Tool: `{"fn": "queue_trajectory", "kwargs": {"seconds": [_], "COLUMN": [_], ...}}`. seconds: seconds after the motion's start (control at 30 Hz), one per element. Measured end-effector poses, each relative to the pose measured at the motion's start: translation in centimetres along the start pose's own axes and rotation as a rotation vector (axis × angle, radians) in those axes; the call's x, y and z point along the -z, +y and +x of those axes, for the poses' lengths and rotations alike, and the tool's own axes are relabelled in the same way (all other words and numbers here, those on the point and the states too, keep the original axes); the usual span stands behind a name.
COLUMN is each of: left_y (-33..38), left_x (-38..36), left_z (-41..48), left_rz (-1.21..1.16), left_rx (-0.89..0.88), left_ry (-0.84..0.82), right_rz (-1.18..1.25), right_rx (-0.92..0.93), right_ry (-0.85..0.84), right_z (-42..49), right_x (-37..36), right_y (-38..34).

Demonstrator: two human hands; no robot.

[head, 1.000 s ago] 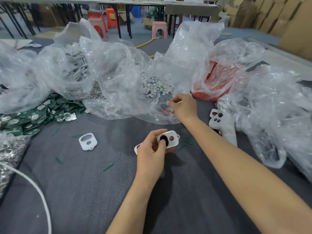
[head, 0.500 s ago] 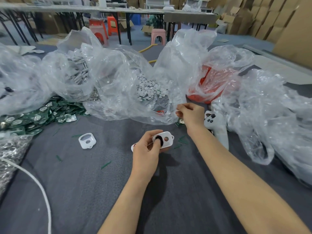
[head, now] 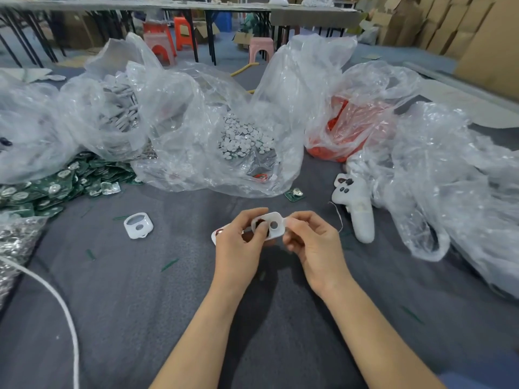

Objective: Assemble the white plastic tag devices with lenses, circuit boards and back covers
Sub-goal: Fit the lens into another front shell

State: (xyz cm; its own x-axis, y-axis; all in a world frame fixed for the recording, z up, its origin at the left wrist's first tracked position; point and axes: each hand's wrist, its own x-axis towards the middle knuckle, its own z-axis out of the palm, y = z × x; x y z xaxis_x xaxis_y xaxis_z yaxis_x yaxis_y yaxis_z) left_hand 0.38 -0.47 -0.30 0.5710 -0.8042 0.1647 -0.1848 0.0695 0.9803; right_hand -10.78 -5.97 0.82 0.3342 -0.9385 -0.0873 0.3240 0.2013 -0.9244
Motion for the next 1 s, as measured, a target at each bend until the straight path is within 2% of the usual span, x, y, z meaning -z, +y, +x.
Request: {"fn": "queue_trajectory", "kwargs": {"seconds": [0.3,0.57,0.83,1.0], "left_y": [-0.18,-0.36,-0.28,-0.15], "left_x": [0.24,0.42,0.41,0.27], "left_z": [-0.21,-0.03,-0.27,-0.38], "left_rz": [-0.016,-0.089,-0.206,-0.237], "left_rx": [-0.065,-0.034,-0.014,-0.025], "left_ry": [-0.056,-0.088,-0.14,-0.162], "right_rz": [-0.168,-0.348,-0.168,-0.195], "right_rx": [0.131,0.308,0.169,0.124], "right_ry": [0.047,0.058,-0.028,-0.056], "right_z": [-0.19,-0.06,-0.03,-0.15], "right_x": [-0.27,-0.69,-0.46,-0.41], "right_y": [0.7,1.09,0.5,0.21]}}
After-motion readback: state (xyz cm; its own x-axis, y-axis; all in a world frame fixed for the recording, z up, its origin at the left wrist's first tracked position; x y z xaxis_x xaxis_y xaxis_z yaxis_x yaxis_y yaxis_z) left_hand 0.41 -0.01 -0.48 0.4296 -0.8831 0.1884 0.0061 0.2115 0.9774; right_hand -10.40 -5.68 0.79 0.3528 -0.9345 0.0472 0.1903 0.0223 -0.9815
